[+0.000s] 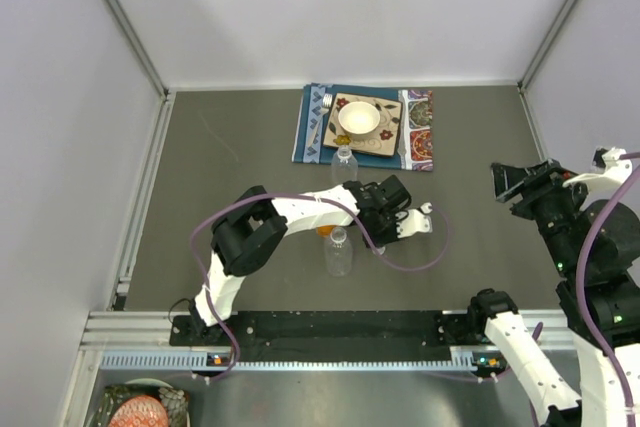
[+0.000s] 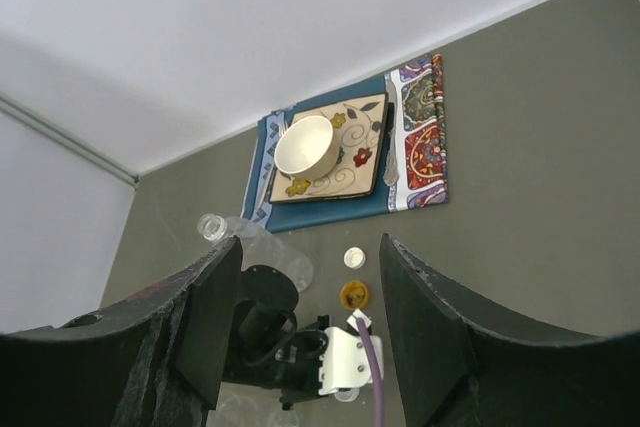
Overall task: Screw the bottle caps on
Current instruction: Pick up the bottle cap from the center of the board.
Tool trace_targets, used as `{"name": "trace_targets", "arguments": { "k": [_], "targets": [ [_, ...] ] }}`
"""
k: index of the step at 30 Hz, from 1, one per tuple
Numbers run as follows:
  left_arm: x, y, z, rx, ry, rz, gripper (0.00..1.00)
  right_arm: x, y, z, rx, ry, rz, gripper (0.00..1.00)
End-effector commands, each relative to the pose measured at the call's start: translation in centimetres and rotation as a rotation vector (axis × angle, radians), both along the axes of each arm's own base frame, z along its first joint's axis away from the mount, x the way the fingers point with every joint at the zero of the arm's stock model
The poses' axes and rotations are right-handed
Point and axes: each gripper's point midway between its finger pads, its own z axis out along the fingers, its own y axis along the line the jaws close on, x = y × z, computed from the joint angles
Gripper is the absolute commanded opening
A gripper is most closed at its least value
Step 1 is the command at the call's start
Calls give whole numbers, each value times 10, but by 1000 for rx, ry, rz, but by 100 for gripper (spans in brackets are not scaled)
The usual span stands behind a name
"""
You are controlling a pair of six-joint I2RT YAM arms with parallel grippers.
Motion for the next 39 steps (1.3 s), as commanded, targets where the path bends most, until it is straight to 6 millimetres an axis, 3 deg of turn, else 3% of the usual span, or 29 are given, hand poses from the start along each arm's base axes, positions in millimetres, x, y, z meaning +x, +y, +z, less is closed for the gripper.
{"name": "trace_targets", "arguments": {
  "k": [1, 4, 7, 11, 13, 16, 19, 22, 25, 28, 29, 31, 32, 34, 35, 39],
  "targets": [
    [-4, -1, -13, 9, -12, -29, 15, 2, 2, 11, 11, -42, 6, 58],
    [-8, 0, -19, 18, -1, -34, 12, 3, 2, 12, 10, -42, 9, 58],
    [-10, 1, -22, 20, 6, -37, 0, 3, 3, 13, 14, -45, 15, 58],
    [-13, 2, -22, 19, 12, -33, 0, 4, 5, 18, 12, -50, 21, 58],
    [-12, 1, -18, 12, 9, -26, 0, 4, 5, 20, 12, -53, 26, 58],
    [-8, -8, 9, -46, -11, -12, 0, 5, 7, 25, 2, -63, 36, 58],
    [-5, -22, 57, -144, -20, -2, 0, 8, 12, 31, -9, -75, 67, 59],
    [3, -34, 120, -281, -17, 37, 0, 7, 16, 42, -9, -112, 88, 62],
    [17, -32, 184, -420, -12, 93, 0, 3, 17, 55, -15, -180, 102, 66],
    [35, -18, 241, -552, 2, 168, 0, 1, 23, 61, -23, -236, 139, 69],
    [30, -13, 265, -617, 48, 176, 0, 4, 27, 57, -34, -237, 161, 70],
    [46, 4, 295, -703, 67, 226, 0, 2, 43, 64, -57, -300, 254, 74],
    [37, 11, 316, -757, 136, 222, 0, 6, 50, 57, -67, -306, 294, 76],
    [45, 28, 338, -819, 187, 250, 0, 3, 72, 53, -110, -349, 432, 81],
    [41, 34, 356, -865, 226, 264, 0, 7, 79, 53, -124, -398, 469, 84],
    [25, 55, 395, -985, 433, 188, 0, -9, 114, 54, -207, -606, 702, 92]
  ]
}}
